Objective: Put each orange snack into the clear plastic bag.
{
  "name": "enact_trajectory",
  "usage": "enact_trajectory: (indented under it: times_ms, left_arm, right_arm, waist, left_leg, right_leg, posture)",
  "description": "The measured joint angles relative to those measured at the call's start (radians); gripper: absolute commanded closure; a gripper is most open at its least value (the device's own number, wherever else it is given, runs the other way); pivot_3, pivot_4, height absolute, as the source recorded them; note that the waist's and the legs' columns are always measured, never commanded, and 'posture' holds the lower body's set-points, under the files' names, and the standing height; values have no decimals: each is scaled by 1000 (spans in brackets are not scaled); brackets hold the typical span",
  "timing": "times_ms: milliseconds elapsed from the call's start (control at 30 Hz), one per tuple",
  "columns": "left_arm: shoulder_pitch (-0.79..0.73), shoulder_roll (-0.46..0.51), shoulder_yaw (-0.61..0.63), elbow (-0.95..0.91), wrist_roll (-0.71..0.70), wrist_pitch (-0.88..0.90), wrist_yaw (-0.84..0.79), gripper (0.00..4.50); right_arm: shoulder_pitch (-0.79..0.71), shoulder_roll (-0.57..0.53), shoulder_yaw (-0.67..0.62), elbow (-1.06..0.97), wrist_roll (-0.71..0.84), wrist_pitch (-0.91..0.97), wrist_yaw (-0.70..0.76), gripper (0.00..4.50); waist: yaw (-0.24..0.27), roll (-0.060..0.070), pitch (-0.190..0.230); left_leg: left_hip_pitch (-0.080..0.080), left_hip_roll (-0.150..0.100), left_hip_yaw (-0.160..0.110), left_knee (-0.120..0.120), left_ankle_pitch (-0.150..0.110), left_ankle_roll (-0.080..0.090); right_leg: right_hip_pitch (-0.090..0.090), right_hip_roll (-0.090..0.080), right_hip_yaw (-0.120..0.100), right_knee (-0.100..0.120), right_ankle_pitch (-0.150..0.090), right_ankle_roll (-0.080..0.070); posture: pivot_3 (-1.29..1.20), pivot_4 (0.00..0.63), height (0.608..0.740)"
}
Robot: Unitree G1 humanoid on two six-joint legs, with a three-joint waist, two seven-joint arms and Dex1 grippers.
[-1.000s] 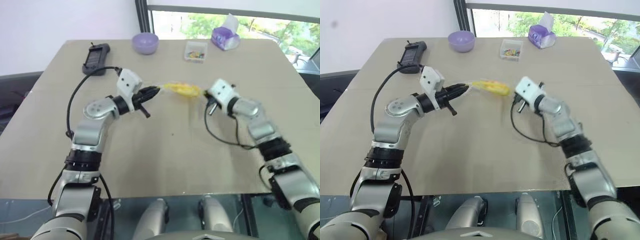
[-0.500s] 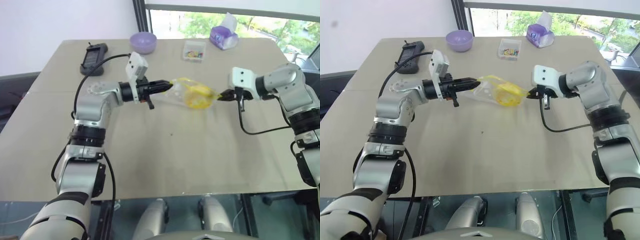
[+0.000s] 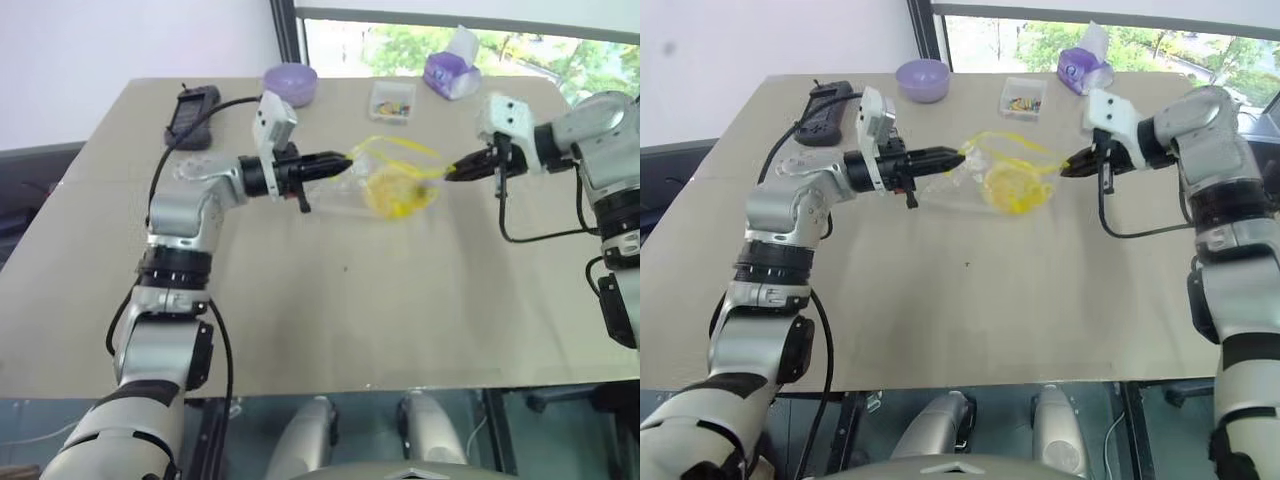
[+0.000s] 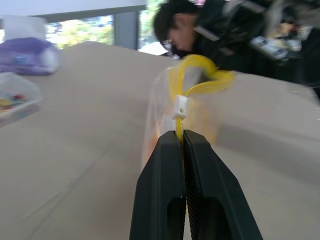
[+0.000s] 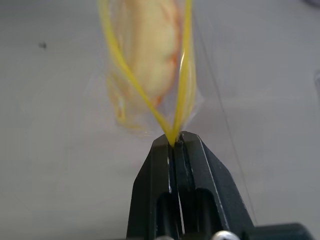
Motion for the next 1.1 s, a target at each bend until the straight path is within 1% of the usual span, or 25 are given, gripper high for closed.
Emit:
enact_trajectory:
  times_ms: [67, 133, 167, 233, 333, 400, 467, 500, 533, 567, 600, 633, 667, 700, 733, 767, 800, 833, 867, 900, 933, 1000, 1100]
  left_arm:
    - [3, -16, 0, -2, -10, 5, 3, 4500]
    - [-78, -39, 1, 119, 39, -59, 95, 4500]
    - [-95, -40, 0, 141, 57, -84, 113, 4500]
    - [-127, -48, -3, 195, 106, -186, 152, 4500]
    - [-170, -75, -32, 289, 210, -414, 252, 4500]
    - [-183, -82, -44, 326, 267, -538, 306, 4500]
    - [-176, -82, -60, 332, 311, -637, 340, 4500]
    - [-162, -82, -73, 327, 340, -691, 354, 4500]
    - [-41, -76, -103, 264, 390, -779, 369, 4500]
    - [-9, -76, -114, 253, 402, -793, 373, 4500]
    - [-2, -76, -115, 252, 406, -796, 374, 4500]
    - [107, -76, -147, 213, 450, -836, 398, 4500]
    - [253, -74, -186, 175, 509, -875, 433, 4500]
    - [287, -74, -195, 170, 526, -875, 443, 4500]
    - [328, -71, -198, 149, 540, -874, 454, 4500]
    - [346, -68, -198, 138, 545, -873, 464, 4500]
    - [353, -59, -196, 89, 556, -867, 469, 4500]
    - [358, -47, -194, 48, 558, -863, 469, 4500]
    - [362, -37, -189, 20, 557, -858, 469, 4500]
    - [370, -26, -184, -4, 553, -844, 464, 4500]
    - [377, -17, -180, -21, 545, -828, 456, 4500]
    - [381, -8, -175, -36, 534, -811, 445, 4500]
    - [382, 0, -172, -64, 515, -784, 423, 4500]
  right_arm:
    - [-13, -3, -2, 65, -14, -4, -32, 4476]
    - [-87, 6, -11, 156, -33, -38, -105, 4476]
    - [-106, 7, -12, 161, -40, -53, -120, 4476]
    - [-144, 7, -11, 190, -66, -114, -176, 4476]
    - [-165, 16, -9, 244, -119, -216, -330, 4476]
    - [-158, 27, -9, 258, -148, -261, -433, 4476]
    - [-123, 22, -16, 227, -156, -288, -491, 4476]
    - [-82, 20, -21, 199, -160, -302, -519, 4476]
    - [91, 8, -41, 56, -162, -316, -572, 4476]
    - [132, 8, -42, 25, -162, -317, -583, 4476]
    - [142, 8, -42, 19, -163, -317, -585, 4476]
    - [295, 10, -48, -107, -178, -305, -640, 4476]
    - [521, 35, -41, -247, -214, -287, -713, 4476]
    - [581, 52, -31, -275, -226, -271, -729, 4476]
    - [656, 75, -48, -341, -228, -245, -775, 4476]
    - [687, 73, -48, -385, -234, -227, -789, 4476]
    - [738, 61, -49, -477, -255, -187, -793, 4476]
    - [772, 57, -51, -527, -264, -162, -794, 3903]
    - [796, 57, -51, -558, -268, -144, -796, 3647]
    - [829, 56, -60, -596, -269, -117, -807, 3124]
    - [859, 55, -82, -636, -268, -92, -817, 2657]
    - [886, 52, -114, -680, -262, -59, -833, 1876]
    - [926, 33, -191, -788, -212, -4, -830, 1876]
  waist:
    - [1, 1, 1]
    - [6, 2, 3]
    - [5, 2, 3]
    - [3, 2, 3]
    - [4, 2, 3]
    - [4, 2, 3]
    - [4, 2, 2]
    - [4, 2, 2]
    - [3, 3, 0]
    - [3, 3, 0]
    - [3, 3, 0]
    - [3, 3, 0]
    - [3, 3, 0]
    - [2, 3, 0]
    - [2, 4, 1]
    - [-1, 5, 1]
    - [1, 4, 1]
    - [5, 4, 1]
    - [7, 4, 1]
    - [13, 4, 1]
    - [21, 5, 1]
    - [26, 5, 1]
    - [32, 4, 1]
  left_leg:
    - [-1, 0, 0, 1, 0, 0]
    - [-5, -1, -1, 4, 0, 0]
    - [-5, -1, -2, 4, 0, 0]
    - [-5, -1, -1, 3, 0, 0]
    - [-9, -1, -2, 3, 0, 0]
    - [-12, -2, -1, 4, 0, 0]
    - [-12, -2, -1, 3, 0, 0]
    - [-12, -2, 0, 2, 0, 0]
    - [-11, -2, 0, 1, 0, 0]
    - [-11, -2, 0, 0, 0, 0]
    - [-11, -2, 0, 1, 0, 0]
    - [-11, -2, 0, 1, 0, 0]
    - [-13, -2, 0, 0, 0, 0]
    - [-13, -2, 1, 1, 0, 0]
    - [-15, -2, 2, 2, 0, 0]
    - [-15, -3, 4, 6, 0, 0]
    - [-14, -3, 3, 10, 0, 0]
    - [-11, -2, 2, 14, 0, 0]
    - [-6, -2, 2, 14, 0, 1]
    - [5, -2, 3, 13, -3, 6]
    - [12, -1, 3, 13, -4, 7]
    - [13, -1, 1, 12, -4, 7]
    - [11, -1, 0, 13, -4, 7]
  right_leg:
    - [-1, -1, 0, 1, 0, 0]
    - [-4, -1, -1, 2, 0, 0]
    - [-4, 0, -2, 2, 0, 0]
    - [-4, -1, -2, 1, 0, 0]
    - [-8, -2, -2, 0, 0, 0]
    - [-11, -3, -2, 1, 0, 0]
    - [-12, -3, -2, 1, 0, 0]
    - [-12, -3, -2, 1, 0, 0]
    - [-12, -3, -2, 1, 0, 0]
    - [-12, -3, -2, 1, 0, 0]
    - [-12, -3, -2, 1, 0, 0]
    - [-12, -3, -2, 1, 0, 0]
    - [-15, -3, -1, 2, 0, 0]
    - [-16, -3, -1, 3, 0, 0]
    - [-19, -3, 1, 6, 0, 0]
    - [-20, -3, 4, 11, 0, 0]
    - [-18, -2, 3, 12, 0, 0]
    - [-14, -1, 2, 15, 0, 0]
    - [-8, -1, 2, 15, 0, 0]
    - [3, -1, 2, 15, 0, 0]
    - [9, 0, 2, 14, 0, 1]
    - [11, 0, 1, 14, 0, 1]
    - [10, 0, 0, 14, 0, 0]
  posture:
    - [0, 150, 740]
    - [0, 150, 740]
    - [0, 150, 740]
    - [0, 150, 740]
    - [0, 150, 740]
    - [0, 150, 740]
    - [0, 150, 740]
    - [0, 150, 740]
    - [0, 150, 740]
    - [0, 150, 740]
    - [0, 150, 740]
    - [0, 150, 740]
    - [0, 150, 740]
    - [0, 150, 740]
    - [0, 150, 740]
    - [0, 150, 740]
    - [0, 150, 740]
    - [0, 150, 740]
    - [0, 150, 740]
    - [0, 150, 740]
    - [0, 150, 740]
    - [0, 150, 740]
    - [0, 150, 740]
